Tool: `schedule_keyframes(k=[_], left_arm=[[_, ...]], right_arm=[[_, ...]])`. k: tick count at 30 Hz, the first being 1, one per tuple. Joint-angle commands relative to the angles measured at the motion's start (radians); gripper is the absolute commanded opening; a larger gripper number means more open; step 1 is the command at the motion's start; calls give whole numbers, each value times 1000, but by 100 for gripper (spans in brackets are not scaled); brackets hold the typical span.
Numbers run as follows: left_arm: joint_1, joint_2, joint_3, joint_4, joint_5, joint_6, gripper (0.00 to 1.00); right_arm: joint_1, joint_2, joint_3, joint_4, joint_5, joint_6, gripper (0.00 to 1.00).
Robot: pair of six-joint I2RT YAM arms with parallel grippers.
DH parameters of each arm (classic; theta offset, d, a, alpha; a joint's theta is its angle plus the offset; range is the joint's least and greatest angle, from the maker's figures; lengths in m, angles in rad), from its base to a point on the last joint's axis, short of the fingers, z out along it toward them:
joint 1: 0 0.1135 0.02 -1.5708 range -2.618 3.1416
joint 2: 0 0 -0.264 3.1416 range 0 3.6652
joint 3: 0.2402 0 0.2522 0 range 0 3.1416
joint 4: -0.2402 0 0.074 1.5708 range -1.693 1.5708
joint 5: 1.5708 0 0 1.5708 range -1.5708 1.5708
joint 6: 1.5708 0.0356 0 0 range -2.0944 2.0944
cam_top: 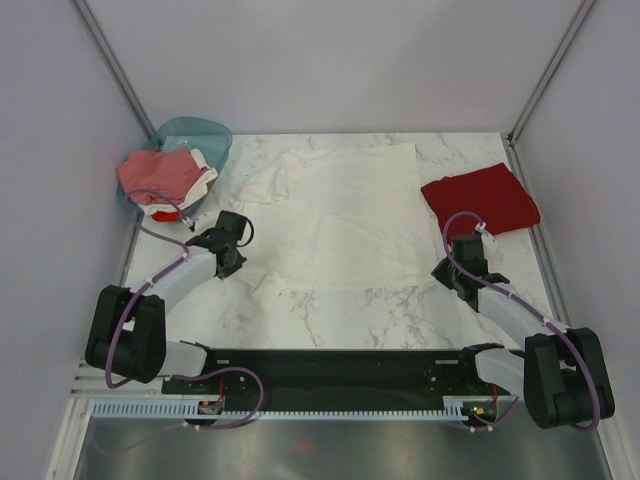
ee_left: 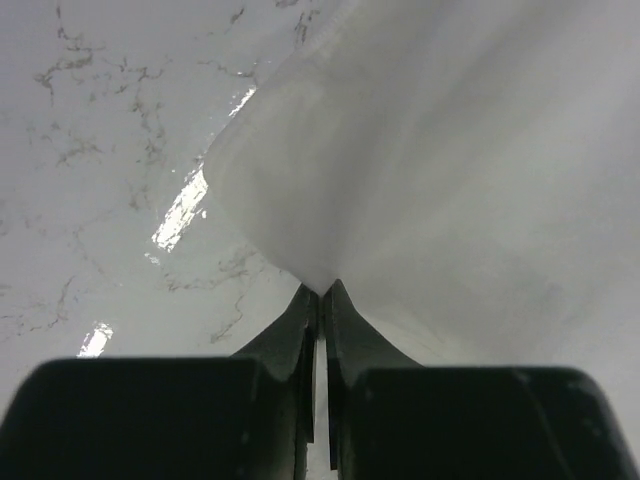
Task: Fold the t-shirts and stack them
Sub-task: Fold the tshirt
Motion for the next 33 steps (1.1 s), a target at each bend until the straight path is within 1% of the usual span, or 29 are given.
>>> schedule_keyframes(k=[1, 5, 9, 10, 11, 13, 14, 15, 16, 17, 18, 19, 20, 21, 23, 25, 27, 28, 31, 33], left_arm=[[3, -71, 38, -54, -107, -41, 6], [3, -83, 111, -107, -111, -43, 4], [3, -13, 238, -129, -111, -61, 5], [3, 10, 263, -127, -105, -63, 8], [3, 74, 288, -127, -88, -57, 9], [3, 148, 380, -129, -75, -40, 12], [3, 212, 435, -124, -51, -28, 12], [3, 251, 461, -124, -39, -20, 15], [3, 285, 489, -121, -22, 7, 21], [3, 349, 537, -111, 18, 29, 29], [3, 374, 561, -112, 27, 44, 59], [3, 391, 573, -114, 30, 50, 70], [5, 399, 572, -111, 34, 44, 77], [3, 391, 566, -105, 35, 40, 81], [3, 362, 521, -79, 53, 41, 82], [3, 284, 478, -46, 61, 38, 82], [3, 221, 405, -20, 75, 35, 81], [3, 169, 385, -17, 78, 29, 80], [3, 83, 326, -20, 96, 32, 78], [3, 45, 262, -20, 112, 20, 77]], right_arm=[[4, -18, 7, -1, 27, 7, 0], [4, -9, 11, -1, 25, 7, 0], [2, 2, 16, 1, 21, 9, 0], [2, 2, 16, 1, 22, 9, 0], [2, 3, 16, -1, 21, 9, 0], [4, 0, 16, 1, 27, 9, 0], [4, 2, 16, 1, 28, 9, 0], [4, 0, 16, 1, 30, 9, 0], [2, -1, 14, 1, 31, 7, 0], [4, 0, 14, -1, 31, 9, 0], [4, -1, 14, -1, 31, 9, 0], [4, 0, 14, 1, 33, 9, 0], [4, -3, 14, 1, 31, 9, 0], [4, -1, 14, 1, 31, 9, 0], [2, -5, 14, -1, 30, 7, 0], [4, -5, 14, 1, 28, 7, 0], [4, -5, 13, 1, 27, 9, 0], [4, -3, 13, 1, 27, 7, 0], [4, -3, 13, 1, 28, 7, 0], [4, -6, 11, 1, 27, 6, 0]])
